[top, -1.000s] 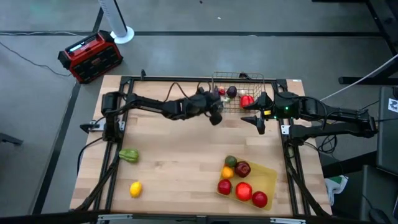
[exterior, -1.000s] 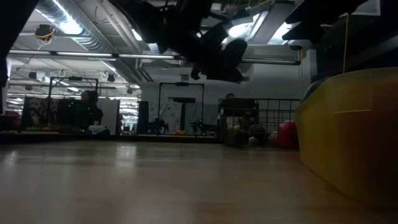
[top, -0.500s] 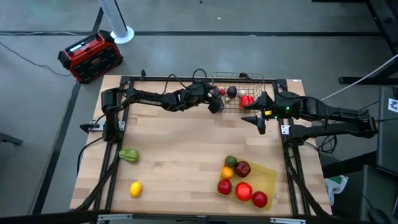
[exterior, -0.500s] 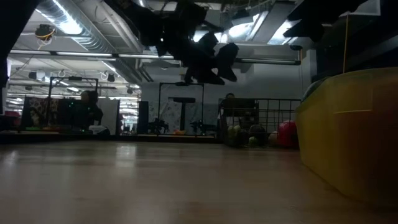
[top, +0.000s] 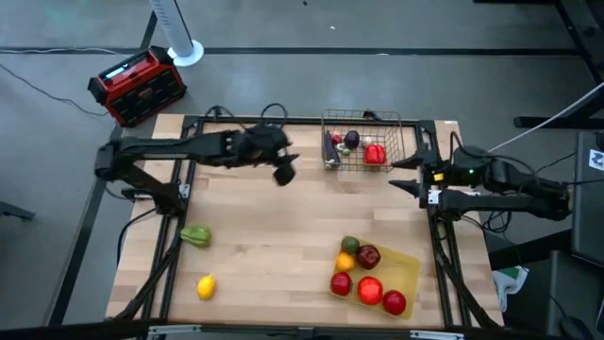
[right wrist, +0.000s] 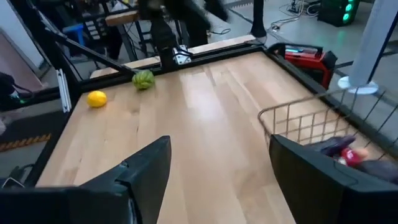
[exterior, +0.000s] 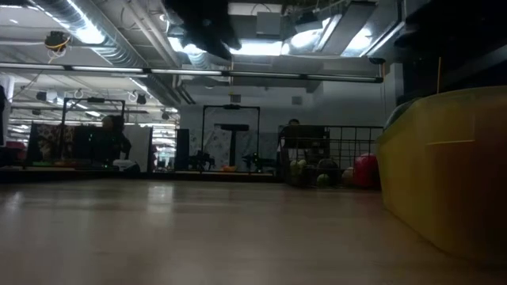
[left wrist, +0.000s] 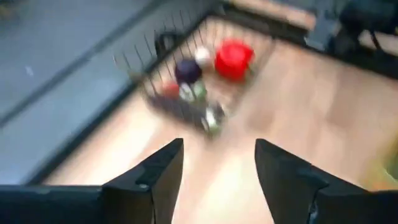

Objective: Sort produce into baskets
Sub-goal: Put the chayote into the basket

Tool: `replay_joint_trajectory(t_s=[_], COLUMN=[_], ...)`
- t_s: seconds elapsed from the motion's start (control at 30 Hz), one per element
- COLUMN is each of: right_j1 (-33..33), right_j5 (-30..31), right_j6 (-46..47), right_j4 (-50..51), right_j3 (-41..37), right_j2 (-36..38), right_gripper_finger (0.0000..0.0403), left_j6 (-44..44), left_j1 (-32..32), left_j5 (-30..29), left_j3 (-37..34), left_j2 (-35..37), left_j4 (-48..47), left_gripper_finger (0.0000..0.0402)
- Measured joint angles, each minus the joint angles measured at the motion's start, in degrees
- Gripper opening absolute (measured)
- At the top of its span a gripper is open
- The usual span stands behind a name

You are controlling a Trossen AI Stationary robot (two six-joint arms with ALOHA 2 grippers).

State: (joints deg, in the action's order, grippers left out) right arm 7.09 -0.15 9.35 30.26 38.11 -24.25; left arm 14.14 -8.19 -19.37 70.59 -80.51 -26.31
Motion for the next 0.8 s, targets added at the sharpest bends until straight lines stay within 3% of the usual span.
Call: replay_joint_trajectory(t_s=[0.2,0.43,0.8], right_j1=[0.0,0.0,0.0], right_j5=[-3.3,-5.8,-5.6], right_j6=[1.3,1.3,1.3], right_j4=[-8.8,-10.7,-7.1], right_j3=[-8.8,-11.5,-11.6], right_j2=[3.8,3.8,3.8], right_gripper_finger=[0.0269,0.0269,0.0269], left_j6=[15.0,31.0,39.5], left_j1=[8.0,17.6,25.4], left_j5=[1.2,6.7,13.0], left_j3=[0.0,0.0,0.0], left_j2=[6.5,7.7,7.3], left_j4=[-22.0,-42.9,-47.4], left_gripper_finger=[0.0195,0.0196,0.0196])
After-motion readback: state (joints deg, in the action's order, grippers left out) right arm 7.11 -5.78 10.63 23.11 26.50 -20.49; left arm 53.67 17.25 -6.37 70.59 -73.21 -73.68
